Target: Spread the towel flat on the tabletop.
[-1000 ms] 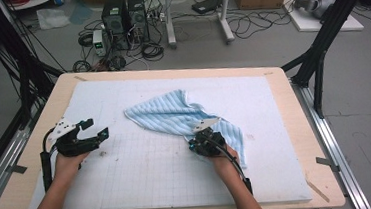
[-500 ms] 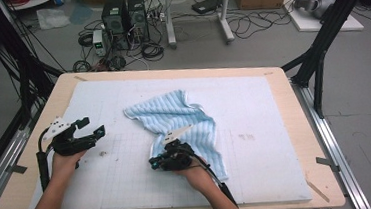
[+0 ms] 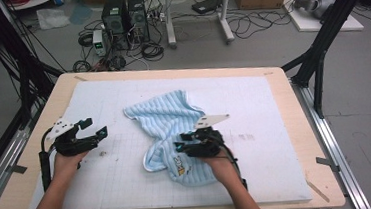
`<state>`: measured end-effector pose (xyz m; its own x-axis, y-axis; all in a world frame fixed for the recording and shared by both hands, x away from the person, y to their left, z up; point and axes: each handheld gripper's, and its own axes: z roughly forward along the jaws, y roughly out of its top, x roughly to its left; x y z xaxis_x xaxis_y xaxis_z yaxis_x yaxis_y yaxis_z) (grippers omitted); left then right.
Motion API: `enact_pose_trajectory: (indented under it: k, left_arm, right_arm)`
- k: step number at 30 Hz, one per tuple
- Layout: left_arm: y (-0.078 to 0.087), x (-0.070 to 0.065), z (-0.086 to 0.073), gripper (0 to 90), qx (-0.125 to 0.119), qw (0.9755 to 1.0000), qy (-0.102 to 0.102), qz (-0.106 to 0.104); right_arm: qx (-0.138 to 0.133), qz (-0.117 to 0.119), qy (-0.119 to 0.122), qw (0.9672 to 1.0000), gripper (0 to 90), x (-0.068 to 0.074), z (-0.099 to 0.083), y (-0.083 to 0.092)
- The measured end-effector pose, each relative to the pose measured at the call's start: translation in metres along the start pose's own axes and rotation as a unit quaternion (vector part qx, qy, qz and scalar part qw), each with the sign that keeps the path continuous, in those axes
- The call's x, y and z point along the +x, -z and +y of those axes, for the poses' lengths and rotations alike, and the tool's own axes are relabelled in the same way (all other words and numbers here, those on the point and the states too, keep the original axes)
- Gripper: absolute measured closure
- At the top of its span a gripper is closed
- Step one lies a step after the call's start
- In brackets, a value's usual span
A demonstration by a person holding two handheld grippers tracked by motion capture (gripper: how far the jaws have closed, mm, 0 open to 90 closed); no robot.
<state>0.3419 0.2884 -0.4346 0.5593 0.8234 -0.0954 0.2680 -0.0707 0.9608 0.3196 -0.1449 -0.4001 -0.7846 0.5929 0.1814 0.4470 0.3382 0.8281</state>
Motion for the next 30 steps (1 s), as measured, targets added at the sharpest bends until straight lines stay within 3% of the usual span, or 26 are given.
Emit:
enact_pose_trajectory:
  k: [2, 4, 6, 9, 10, 11, 13, 15, 17, 19, 21, 24, 28, 30]
  left_arm:
    - [-0.002, -0.002, 0.0, 25.6, 0.001, 1.0, -0.001, -0.002]
    - [-0.004, -0.003, 0.0, 26.2, 0.001, 1.0, -0.002, -0.003]
    - [-0.005, -0.004, 0.0, 26.5, 0.002, 1.0, -0.002, -0.004]
    - [-0.007, -0.005, 0.0, 26.7, 0.005, 1.0, -0.004, -0.007]
    - [-0.007, -0.005, 0.0, 26.7, 0.005, 1.0, -0.003, -0.008]
    - [-0.007, -0.006, 0.0, 26.7, 0.005, 1.0, -0.003, -0.008]
    - [-0.007, -0.006, 0.0, 26.8, 0.006, 0.9999, -0.003, -0.008]
    - [-0.007, -0.007, 0.0, 26.8, 0.005, 0.9999, -0.003, -0.01]
    - [-0.006, -0.006, 0.0, 26.9, 0.006, 0.9999, -0.004, -0.01]
    - [-0.007, -0.006, 0.0, 27.0, 0.006, 0.9999, -0.002, -0.009]
    - [-0.007, -0.007, 0.0, 27.3, 0.006, 0.9999, -0.003, -0.01]
    - [-0.008, -0.008, 0.0, 27.6, 0.007, 0.9999, -0.003, -0.011]
    - [-0.01, -0.01, 0.0, 28.1, 0.007, 0.9999, -0.004, -0.014]
    - [-0.011, -0.011, -0.001, 28.3, 0.009, 0.9998, -0.006, -0.016]
  right_arm:
    - [0.005, -0.056, -0.019, 0.9982, 57.1, -0.015, -0.009, 0.013]
    - [0.012, -0.088, -0.044, 0.9951, 51.7, -0.028, -0.018, 0.019]
    - [0.013, -0.089, -0.07, 0.9934, 46.6, -0.035, -0.024, 0.018]
    - [0.025, -0.081, -0.084, 0.9928, 37.4, -0.036, -0.024, 0.008]
    - [0.033, -0.088, -0.081, 0.9922, 37.5, -0.035, -0.023, 0.004]
    - [0.056, -0.11, -0.061, 0.9904, 38.7, -0.034, -0.022, -0.003]
    - [0.1, -0.139, -0.037, 0.9846, 51.3, -0.037, -0.023, -0.014]
    - [0.111, -0.136, -0.032, 0.9839, 63.8, -0.042, -0.025, -0.02]
    - [0.102, -0.125, -0.026, 0.9866, 82.5, -0.045, -0.023, -0.019]
    - [0.078, -0.126, -0.03, 0.9885, 86.6, -0.049, -0.022, -0.017]
    - [0.06, -0.152, -0.032, 0.986, 86.7, -0.055, -0.019, -0.012]
    - [0.041, -0.195, -0.031, 0.9795, 86.7, -0.063, -0.014, -0.007]
    - [0.033, -0.251, -0.037, 0.9667, 86.4, -0.078, -0.01, -0.004]
    - [0.031, -0.279, -0.049, 0.9584, 86.1, -0.087, -0.01, -0.002]
